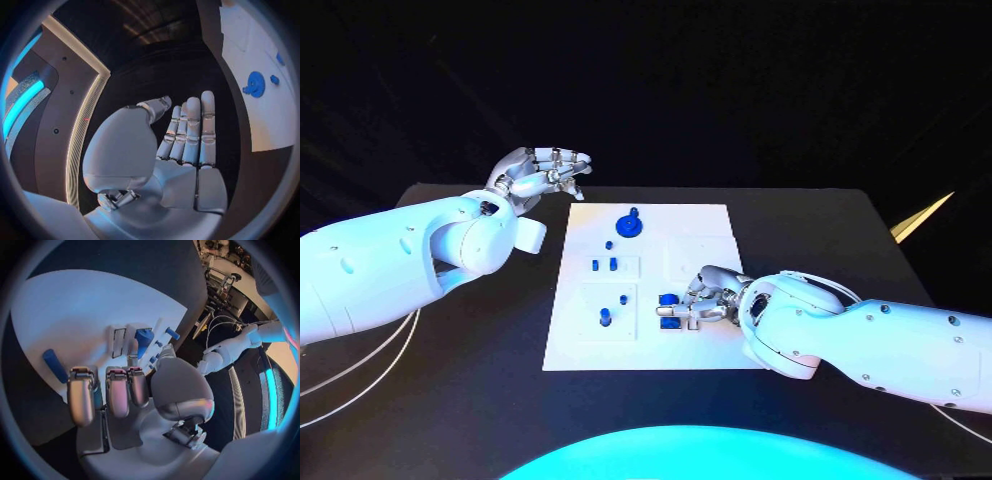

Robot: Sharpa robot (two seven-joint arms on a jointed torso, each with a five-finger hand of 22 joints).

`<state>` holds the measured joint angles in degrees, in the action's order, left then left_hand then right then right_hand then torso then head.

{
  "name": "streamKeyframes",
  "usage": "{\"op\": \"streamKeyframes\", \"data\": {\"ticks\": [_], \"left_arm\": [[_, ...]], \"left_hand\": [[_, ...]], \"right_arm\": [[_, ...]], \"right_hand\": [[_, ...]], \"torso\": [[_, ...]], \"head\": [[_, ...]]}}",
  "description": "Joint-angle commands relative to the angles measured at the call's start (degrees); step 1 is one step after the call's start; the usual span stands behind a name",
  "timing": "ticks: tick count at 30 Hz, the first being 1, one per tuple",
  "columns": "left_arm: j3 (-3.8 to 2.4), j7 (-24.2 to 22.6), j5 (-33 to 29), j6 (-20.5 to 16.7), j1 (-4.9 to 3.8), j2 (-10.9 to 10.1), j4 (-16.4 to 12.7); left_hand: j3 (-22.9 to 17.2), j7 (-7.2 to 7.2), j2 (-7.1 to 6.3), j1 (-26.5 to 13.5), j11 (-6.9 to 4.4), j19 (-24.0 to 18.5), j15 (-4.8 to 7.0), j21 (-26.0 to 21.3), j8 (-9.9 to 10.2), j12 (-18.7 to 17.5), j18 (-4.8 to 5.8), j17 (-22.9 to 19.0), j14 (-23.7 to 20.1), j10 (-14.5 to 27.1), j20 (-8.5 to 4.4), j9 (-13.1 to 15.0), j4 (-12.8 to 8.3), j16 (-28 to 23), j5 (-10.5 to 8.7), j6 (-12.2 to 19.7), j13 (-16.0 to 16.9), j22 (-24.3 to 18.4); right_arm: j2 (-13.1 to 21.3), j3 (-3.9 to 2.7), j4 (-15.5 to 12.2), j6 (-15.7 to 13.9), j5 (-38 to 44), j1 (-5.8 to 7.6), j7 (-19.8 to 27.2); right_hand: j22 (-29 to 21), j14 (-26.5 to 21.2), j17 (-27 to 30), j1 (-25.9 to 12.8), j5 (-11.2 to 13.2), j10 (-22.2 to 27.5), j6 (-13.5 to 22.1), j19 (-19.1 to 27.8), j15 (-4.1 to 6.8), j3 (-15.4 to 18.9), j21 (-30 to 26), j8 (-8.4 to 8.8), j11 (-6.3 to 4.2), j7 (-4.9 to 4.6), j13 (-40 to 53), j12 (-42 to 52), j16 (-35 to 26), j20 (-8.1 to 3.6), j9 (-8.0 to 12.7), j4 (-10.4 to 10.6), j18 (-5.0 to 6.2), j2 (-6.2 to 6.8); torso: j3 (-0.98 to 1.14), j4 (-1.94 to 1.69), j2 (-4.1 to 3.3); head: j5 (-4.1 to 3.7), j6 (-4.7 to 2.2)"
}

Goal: Assemble the parts on the task board

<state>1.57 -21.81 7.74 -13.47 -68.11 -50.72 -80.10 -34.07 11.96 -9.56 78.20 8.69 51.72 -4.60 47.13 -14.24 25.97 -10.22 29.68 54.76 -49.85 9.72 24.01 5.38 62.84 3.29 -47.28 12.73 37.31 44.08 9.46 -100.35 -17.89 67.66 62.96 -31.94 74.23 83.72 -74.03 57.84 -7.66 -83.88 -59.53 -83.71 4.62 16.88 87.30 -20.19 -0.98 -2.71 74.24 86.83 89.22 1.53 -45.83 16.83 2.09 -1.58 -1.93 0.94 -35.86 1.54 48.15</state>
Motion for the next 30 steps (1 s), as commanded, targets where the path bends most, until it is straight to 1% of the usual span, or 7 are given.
{"op": "streamKeyframes", "data": {"ticks": [1, 5, 7, 11, 14, 22, 30], "left_arm": [[-0.04, -0.1, 0.0, 0.1, -0.04, 0.0, -0.1], [-0.04, -0.1, 0.0, 0.1, -0.04, 0.0, -0.1], [-0.04, -0.1, 0.0, 0.1, -0.03, 0.0, -0.1], [-0.04, -0.1, 0.0, 0.1, -0.03, 0.0, -0.1], [-0.04, -0.1, 0.0, 0.1, -0.03, 0.0, -0.1], [-0.04, -0.1, 0.0, 0.1, -0.03, 0.0, 0.0], [-0.04, -0.1, 0.0, 0.2, -0.03, 0.1, -0.1]], "left_hand": [[0.7, 0.19, 0.64, -0.3, -0.09, 0.6, 0.12, -1.1, -0.9, 0.8, -0.29, -0.7, -0.2, 0.7, 0.04, -0.2, 0.2, -0.5, -0.21, 0.7, -0.6, -0.8], [0.7, 0.19, 0.64, -0.3, -0.09, 0.6, 0.12, -1.1, -0.9, 0.8, -0.29, -0.7, -0.2, 0.7, 0.04, -0.2, 0.2, -0.5, -0.21, 0.7, -0.6, -0.8], [0.7, 0.18, 0.63, -0.3, -0.10, 0.6, 0.13, -1.1, -1.0, 0.9, -0.29, -0.7, -0.3, 0.7, 0.05, -0.2, 0.1, -0.5, -0.21, 0.7, -0.6, -0.8], [0.7, 0.18, 0.63, -0.3, -0.10, 0.6, 0.13, -1.1, -1.0, 0.9, -0.29, -0.7, -0.3, 0.7, 0.05, -0.2, 0.1, -0.5, -0.21, 0.7, -0.6, -0.8], [0.7, 0.18, 0.63, -0.3, -0.10, 0.6, 0.13, -1.1, -1.0, 0.9, -0.29, -0.7, -0.3, 0.7, 0.05, -0.2, 0.1, -0.5, -0.21, 0.7, -0.6, -0.8], [0.7, 0.18, 0.63, -0.3, -0.10, 0.6, 0.13, -1.1, -1.0, 0.9, -0.29, -0.7, -0.3, 0.7, 0.05, -0.2, 0.1, -0.5, -0.21, 0.7, -0.6, -0.8], [0.7, 0.19, 0.62, -0.2, -0.10, 0.6, 0.13, -1.1, -1.0, 0.9, -0.30, -0.8, -0.3, 0.7, 0.05, -0.2, 0.1, -0.5, -0.21, 0.7, -0.6, -0.9]], "right_arm": [[0.8, 0.01, -0.7, 0.2, 0.6, -0.06, 0.6], [2.0, 0.01, -1.7, 0.8, 1.1, -0.06, 1.1], [2.5, 0.01, -2.1, 1.1, 1.3, -0.06, 1.2], [3.0, 0.01, -2.4, 1.5, 1.4, -0.06, 1.4], [3.1, 0.01, -2.6, 1.5, 1.5, -0.07, 1.5], [2.8, 0.02, -2.0, 1.4, 1.6, -0.09, 1.1], [1.3, 0.02, -0.4, 0.8, 2.3, -0.35, 0.2]], "right_hand": [[15.0, 6.3, -16.0, 2.0, -0.5, -4.5, -0.8, -5.7, 0.28, -1.9, -0.2, -1.10, -0.45, 0.09, 13.7, -0.4, 0.8, -0.25, -0.6, -0.2, -1.51, -0.05], [15.0, 6.3, -16.0, 8.6, -0.5, -4.6, -0.8, -5.7, 0.35, -2.8, -0.2, -0.88, -0.55, 0.18, 13.8, -0.4, 0.8, -0.33, -0.6, -0.7, -1.53, -0.35], [15.1, 6.3, -16.0, 11.8, -0.7, -4.6, -0.7, -5.7, 0.43, -5.4, -0.1, -0.56, -0.61, 0.22, 13.8, -0.3, 0.8, -0.41, -0.4, -0.6, -1.54, 0.41], [15.1, 6.3, -16.0, 15.0, -0.7, -4.6, -0.9, -5.7, 0.45, -7.9, 0.0, -0.14, -0.64, 0.26, 13.9, -0.3, 0.8, -0.44, 0.0, -0.7, -1.56, 1.97], [15.1, 6.3, -16.0, 16.0, -0.7, -4.7, -1.0, -5.7, 0.47, -8.6, 0.1, 0.02, -0.67, 0.29, 13.9, -0.3, 0.8, -0.45, 0.1, -0.7, -1.58, 2.30], [15.1, 6.3, -16.0, 16.0, -0.7, -4.7, -1.1, -5.7, 0.47, -8.9, 0.2, 0.05, -0.67, 0.28, 13.9, -0.2, 0.8, -0.45, 0.2, -0.5, -1.59, 2.14], [15.1, 6.3, -16.0, 15.5, -0.7, -4.7, -1.4, -5.7, 0.50, -9.9, 0.1, 0.17, -0.70, 0.33, 14.0, -0.2, 0.8, -0.47, 0.3, -0.2, -1.57, 0.72]], "torso": [[-0.01, 0.01, -0.02], [0.02, 0.08, 0.01], [0.03, 0.09, 0.01], [0.05, 0.07, 0.00], [0.07, 0.05, -0.01], [0.00, 0.05, -0.05], [-0.03, -0.08, -0.06]], "head": [[0.06, -0.07], [0.15, -0.04], [0.21, -0.06], [0.24, -0.07], [0.20, -0.05], [0.11, -0.16], [0.04, 0.00]]}}
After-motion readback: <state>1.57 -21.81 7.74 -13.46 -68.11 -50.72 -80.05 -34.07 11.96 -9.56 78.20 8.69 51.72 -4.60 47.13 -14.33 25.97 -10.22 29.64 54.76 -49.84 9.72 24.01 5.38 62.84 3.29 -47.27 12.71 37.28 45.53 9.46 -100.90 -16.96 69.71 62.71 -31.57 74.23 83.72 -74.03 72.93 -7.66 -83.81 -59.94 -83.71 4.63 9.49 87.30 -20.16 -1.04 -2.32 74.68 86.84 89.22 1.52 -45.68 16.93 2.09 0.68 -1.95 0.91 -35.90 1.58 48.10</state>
